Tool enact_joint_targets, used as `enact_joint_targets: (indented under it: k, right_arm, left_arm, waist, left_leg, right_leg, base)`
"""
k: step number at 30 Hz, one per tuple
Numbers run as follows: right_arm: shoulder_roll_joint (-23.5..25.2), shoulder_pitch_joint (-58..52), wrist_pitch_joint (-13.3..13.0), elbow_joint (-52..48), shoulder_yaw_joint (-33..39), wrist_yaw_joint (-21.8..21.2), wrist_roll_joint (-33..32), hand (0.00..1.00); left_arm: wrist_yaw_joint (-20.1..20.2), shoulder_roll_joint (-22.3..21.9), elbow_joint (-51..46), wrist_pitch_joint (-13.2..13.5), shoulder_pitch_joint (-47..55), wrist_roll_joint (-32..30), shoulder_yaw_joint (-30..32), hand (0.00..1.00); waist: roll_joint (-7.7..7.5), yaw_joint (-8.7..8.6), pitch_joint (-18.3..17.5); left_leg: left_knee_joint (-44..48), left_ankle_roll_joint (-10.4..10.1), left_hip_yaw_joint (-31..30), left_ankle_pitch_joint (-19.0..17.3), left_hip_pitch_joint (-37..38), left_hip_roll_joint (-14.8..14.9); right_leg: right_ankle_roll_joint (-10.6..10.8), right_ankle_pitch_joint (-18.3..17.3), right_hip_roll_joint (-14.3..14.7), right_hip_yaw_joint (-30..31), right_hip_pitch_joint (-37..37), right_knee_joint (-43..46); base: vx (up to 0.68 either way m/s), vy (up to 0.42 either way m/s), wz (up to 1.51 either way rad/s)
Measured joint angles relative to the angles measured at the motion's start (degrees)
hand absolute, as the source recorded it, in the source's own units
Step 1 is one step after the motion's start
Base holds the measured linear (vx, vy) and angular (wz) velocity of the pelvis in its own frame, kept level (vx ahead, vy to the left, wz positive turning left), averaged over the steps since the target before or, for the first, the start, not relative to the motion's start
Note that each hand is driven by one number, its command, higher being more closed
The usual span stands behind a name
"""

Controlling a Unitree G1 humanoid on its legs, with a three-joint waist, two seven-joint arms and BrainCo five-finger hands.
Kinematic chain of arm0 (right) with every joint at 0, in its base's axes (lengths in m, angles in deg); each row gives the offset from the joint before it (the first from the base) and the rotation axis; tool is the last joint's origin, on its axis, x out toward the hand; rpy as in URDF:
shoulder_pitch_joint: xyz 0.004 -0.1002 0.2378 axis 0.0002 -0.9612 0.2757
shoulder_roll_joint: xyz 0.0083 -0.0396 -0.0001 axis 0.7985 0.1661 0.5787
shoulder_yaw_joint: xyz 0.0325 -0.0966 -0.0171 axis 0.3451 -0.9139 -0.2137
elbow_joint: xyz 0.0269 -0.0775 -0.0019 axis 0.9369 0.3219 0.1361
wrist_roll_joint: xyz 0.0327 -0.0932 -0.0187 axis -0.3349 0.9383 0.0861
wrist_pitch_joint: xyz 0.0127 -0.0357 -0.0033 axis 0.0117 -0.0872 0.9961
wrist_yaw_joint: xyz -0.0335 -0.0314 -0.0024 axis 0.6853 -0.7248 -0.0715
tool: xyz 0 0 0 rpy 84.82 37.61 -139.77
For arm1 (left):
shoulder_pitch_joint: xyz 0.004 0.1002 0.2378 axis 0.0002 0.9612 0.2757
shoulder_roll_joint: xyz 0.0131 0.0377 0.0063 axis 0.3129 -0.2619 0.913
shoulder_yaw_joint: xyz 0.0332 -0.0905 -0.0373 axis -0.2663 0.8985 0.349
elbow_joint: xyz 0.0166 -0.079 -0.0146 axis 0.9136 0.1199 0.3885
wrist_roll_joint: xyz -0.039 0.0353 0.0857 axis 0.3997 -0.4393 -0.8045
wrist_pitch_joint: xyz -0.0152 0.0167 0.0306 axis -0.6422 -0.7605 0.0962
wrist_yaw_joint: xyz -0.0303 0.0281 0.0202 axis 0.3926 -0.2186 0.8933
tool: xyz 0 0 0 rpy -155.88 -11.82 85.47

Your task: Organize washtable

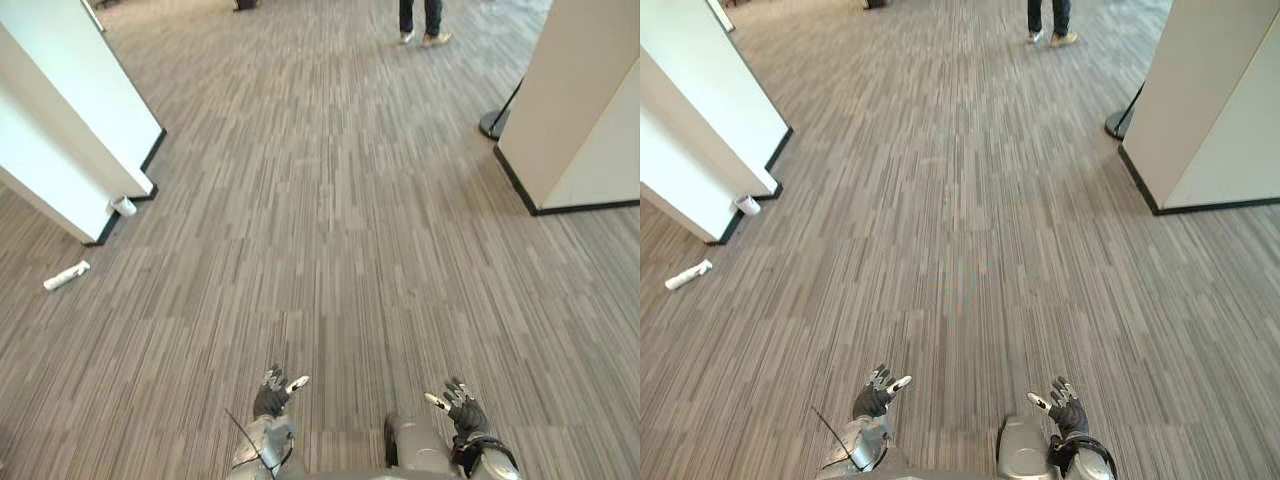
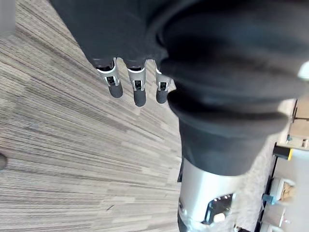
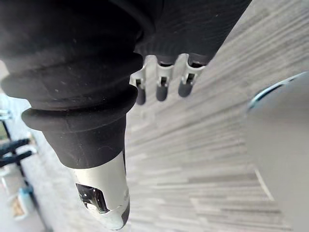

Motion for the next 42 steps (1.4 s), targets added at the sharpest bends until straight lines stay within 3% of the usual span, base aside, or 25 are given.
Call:
enact_joint_targets:
  k: [4,5,6,7,8,11,13,14,15,17,20,21,23,25,26,28,29,30,31,32,35,37,39,40,42]
  right_arm:
    - [-0.6,-0.2,-0.1,-0.1,-2.0,-0.2,0.2,0.0]
    - [-0.5,-0.5,-0.1,0.0,-2.0,-0.1,1.0,0.0]
    - [-0.5,-0.5,-0.1,0.1,-2.0,-0.1,1.4,0.0]
    - [0.1,-0.6,-0.1,1.0,-2.1,-0.1,1.9,0.0]
    - [0.7,-1.1,-0.1,1.3,-2.6,-0.2,2.3,0.0]
    - [1.9,-0.8,-0.2,1.3,-3.4,-0.3,2.5,0.0]
    - [2.4,-0.8,-0.2,1.3,-4.1,-0.2,2.5,0.0]
    - [2.8,-0.3,-0.2,1.6,-4.4,-0.3,2.4,0.0]
    - [3.0,0.0,-0.2,1.7,-4.5,-0.4,2.5,0.0]
    - [3.2,0.1,-0.2,1.4,-4.4,-0.3,2.6,0.0]
    - [2.3,-1.0,-0.6,-1.8,-3.3,-0.4,2.5,0.0]
    - [2.1,-1.1,-0.5,-1.7,-2.8,-0.4,2.5,0.0]
    - [2.3,-1.6,0.0,-0.7,0.0,-0.3,2.5,0.0]
    - [2.1,-1.6,0.0,-0.6,0.0,-0.1,2.4,0.0]
    - [1.8,-1.5,0.1,-0.3,0.1,0.0,2.4,0.0]
    - [0.7,-0.4,-0.1,-0.2,2.9,0.0,2.2,0.0]
    - [1.3,-0.9,0.1,-0.4,4.2,0.0,2.1,0.0]
    - [1.2,-0.9,0.1,-0.4,4.8,0.0,2.1,0.0]
    - [0.6,-0.2,0.3,-0.3,4.7,0.0,2.0,0.0]
    - [0.5,0.8,0.4,-0.4,4.4,0.4,1.3,0.0]
    - [0.9,1.9,0.4,-0.4,4.1,1.4,-0.2,0.0]
    - [0.6,2.1,0.4,-1.5,2.2,1.3,-0.7,0.0]
    - [0.7,2.6,0.4,-1.9,0.9,1.1,-1.2,0.0]
    - [0.6,2.8,0.4,-2.9,-0.1,1.1,-1.2,0.0]
    - [0.6,2.6,0.0,-3.8,-0.4,1.1,-1.2,0.0]
  left_arm:
    - [-1.2,-0.6,-1.9,0.0,1.9,0.1,2.0,0.0]
    - [-2.1,-0.7,-1.9,0.1,2.0,0.3,2.8,0.0]
    - [-2.5,-0.7,-1.9,0.1,2.3,0.6,3.6,0.0]
    - [-3.3,-0.5,-1.7,0.1,3.5,1.1,6.2,0.0]
    - [-4.4,-0.9,-1.9,0.3,4.0,2.4,8.2,0.0]
    - [-5.9,-0.6,-2.0,1.2,3.8,2.6,10.8,0.0]
    - [-6.1,0.0,-1.9,1.2,2.6,2.5,10.4,0.0]
    - [-6.0,0.4,-1.9,1.2,1.7,2.3,9.8,0.0]
    - [-6.0,0.5,-1.9,1.2,1.2,2.3,9.4,0.0]
    - [-6.0,2.3,-2.0,1.2,0.9,1.8,6.2,0.0]
    - [-5.0,3.7,-2.2,1.2,-3.0,0.6,0.0,0.0]
    - [-4.5,4.1,-2.2,1.1,-4.3,0.2,-1.0,0.0]
    - [-3.2,4.0,-2.0,1.1,-9.5,-1.7,-4.1,0.0]
    - [-3.3,4.1,-0.8,1.1,-11.7,-4.6,-4.3,0.0]
    - [-3.4,3.4,0.6,1.0,-12.4,-5.1,-4.4,0.0]
    - [-3.4,2.7,3.2,0.8,-12.6,-6.6,-5.3,0.0]
    - [-3.2,2.4,4.1,0.8,-12.0,-6.9,-5.2,0.0]
    - [-3.1,2.0,4.6,0.7,-11.6,-6.9,-5.2,0.0]
    - [-2.6,1.3,5.2,0.6,-9.9,-6.8,-4.7,0.0]
    - [-2.1,1.0,5.5,-0.1,-7.8,-6.5,-4.4,0.0]
    - [-2.1,0.6,5.6,-1.1,-4.3,-6.3,-1.1,0.0]
    - [-2.1,0.6,4.8,-1.1,-2.0,-6.3,0.9,0.0]
    - [-2.2,0.7,3.6,-1.1,-1.0,-6.2,2.2,0.0]
    - [-2.3,1.2,2.5,-1.1,-0.8,-6.2,2.2,0.0]
    - [-2.6,0.8,-1.5,-1.0,0.2,-7.1,2.0,0.0]
  waist:
    - [0.12,0.65,-0.4]
    - [0.19,1.05,-0.6]
    - [-0.03,1.1,-0.8]
    - [-2.13,1.84,-3.1]
    - [-4.75,2.52,-5.6]
    - [-7.06,2.32,-7.1]
    - [-7.5,2.25,-7.1]
    - [-6.62,2.21,-6.6]
    - [-6.6,2.08,-6.4]
    - [-5.13,0.23,-5.9]
    - [-4.33,-3.67,-5.3]
    - [-4.14,-4.2,-5.1]
    - [-5.44,-4.92,-3.3]
    - [-7.49,-6.86,-2.6]
    - [-6.5,-7.4,-2.2]
    - [-2.9,-7.22,-2.4]
    - [-2.05,-6.97,-2.3]
    - [-1.36,-6.92,-2.1]
    - [-0.19,-6.7,-1.9]
    - [0.82,-5.9,-1.4]
    - [-0.01,-3.58,0.1]
    - [-0.45,-2.06,0.1]
    - [-0.49,-1.72,0.1]
    - [-0.62,-1.36,0.1]
    - [-0.61,-1.16,0.1]
  left_leg:
    - [-46.4,-4.1,2.2,3.1,0.4,-7.0]
    - [-49.2,-3.7,2.3,2.9,-0.1,-7.8]
    - [-49.2,-2.4,2.2,3.6,-0.4,-8.0]
    - [-46.6,3.3,1.5,9.0,-0.4,-9.7]
    - [-42.5,4.6,0.1,9.2,-2.1,-11.5]
    - [-30.2,9.1,-0.1,-0.4,-3.4,-12.5]
    - [-28.2,9.5,-0.2,-5.8,0.1,-14.1]
    - [-28.7,9.9,-0.5,-8.7,3.5,-15.0]
    - [-29.5,10.0,-0.5,-9.8,5.5,-15.4]
    - [-36.9,9.1,-1.4,-11.1,15.6,-16.7]
    - [-43.9,7.4,-4.6,-12.1,24.1,-17.0]
    - [-44.7,6.8,-5.4,-12.5,25.4,-17.0]
    - [-48.5,3.9,-8.8,-14.6,31.1,-17.8]
    - [-50.3,2.6,-11.7,-17.1,35.8,-18.7]
    - [-50.1,2.7,-12.4,-17.8,37.4,-17.7]
    - [-42.6,1.7,-12.2,-13.2,36.0,-14.5]
    - [-32.1,-3.3,-12.6,-9.3,33.1,-11.6]
    - [-26.0,-6.4,-13.0,-6.1,31.2,-9.6]
    - [-13.6,-8.5,-13.6,5.7,26.0,-5.8]
    - [0.7,-8.4,-13.8,11.2,20.4,-2.3]
    - [18.6,-2.5,-8.8,3.4,10.4,0.4]
    - [13.3,0.6,-3.6,0.8,5.2,0.3]
    - [-0.7,-0.1,-0.9,-0.2,0.0,0.0]
    - [-15.8,-0.5,-0.1,0.1,-1.3,-1.6]
    - [-41.9,-4.8,-2.0,3.0,-1.0,-5.2]
  right_leg:
    - [2.4,-2.7,-0.7,0.1,6.9,-4.9]
    - [4.1,-4.3,-0.8,0.1,9.3,-5.3]
    - [4.7,-5.5,-1.0,0.2,10.6,-5.2]
    - [5.7,-7.5,-3.4,1.0,11.9,-4.6]
    - [6.4,-8.0,-5.6,1.2,10.8,-2.5]
    - [9.1,-6.4,-9.1,2.7,5.8,15.0]
    - [14.9,2.9,-10.7,5.8,-0.1,32.0]
    - [15.8,6.6,-11.2,6.8,-4.1,42.4]
    - [14.5,5.3,-11.2,6.5,-6.4,46.9]
    - [5.9,-2.0,-10.8,0.2,-13.9,53.3]
    - [5.5,-5.3,-8.3,-5.5,-24.0,40.3]
    - [6.0,-4.6,-7.9,-5.2,-25.4,34.3]
    - [9.8,5.8,-8.9,-5.4,-27.9,3.9]
    - [11.0,7.2,-12.4,-5.9,-30.6,-0.2]
    - [10.8,11.9,-11.9,-5.3,-31.2,3.6]
    - [9.6,12.8,-9.9,-3.7,-34.5,14.8]
    - [3.3,11.3,-8.3,-3.5,-33.3,19.0]
    - [1.4,8.7,-7.7,-4.3,-32.4,21.2]
    - [0.9,3.8,-6.1,-5.1,-29.7,23.2]
    - [-0.5,1.4,-3.3,-5.1,-25.9,22.2]
    - [-3.2,-1.7,0.0,-3.2,-12.3,15.7]
    - [-2.7,-2.2,1.0,-0.9,-5.9,9.4]
    - [-2.4,-2.3,1.6,0.1,-2.0,4.9]
    - [-2.1,-3.3,1.8,1.0,0.0,3.3]
    - [-1.1,-5.8,2.2,2.1,2.7,2.1]
  base:
    - [0.53,0.086,-0.13]
    - [0.63,0.203,-0.05]
    - [0.68,0.254,-0.22]
    - [0.69,0.208,-0.33]
    - [0.69,0.182,-0.36]
    - [0.8,0.213,0.04]
    - [0.59,0.18,0.21]
    - [0.49,0.119,0.12]
    - [0.69,0.093,0.0]
    - [0.66,0.018,0.03]
    - [0.55,-0.067,0.55]
    - [0.56,-0.192,0.89]
    - [0.59,-0.269,0.87]
    - [0.7,-0.335,0.87]
    - [0.78,-0.341,0.49]
    - [0.78,-0.416,0.11]
    - [0.72,-0.5,0.18]
    - [0.67,-0.493,0.02]
    - [0.81,-0.424,-0.32]
    - [0.8,-0.357,-0.51]
    - [0.65,-0.21,-0.56]
    - [0.51,-0.11,-0.54]
    - [0.52,-0.053,-0.56]
    - [0.56,-0.002,-0.38]
    - [0.62,0.048,-0.35]
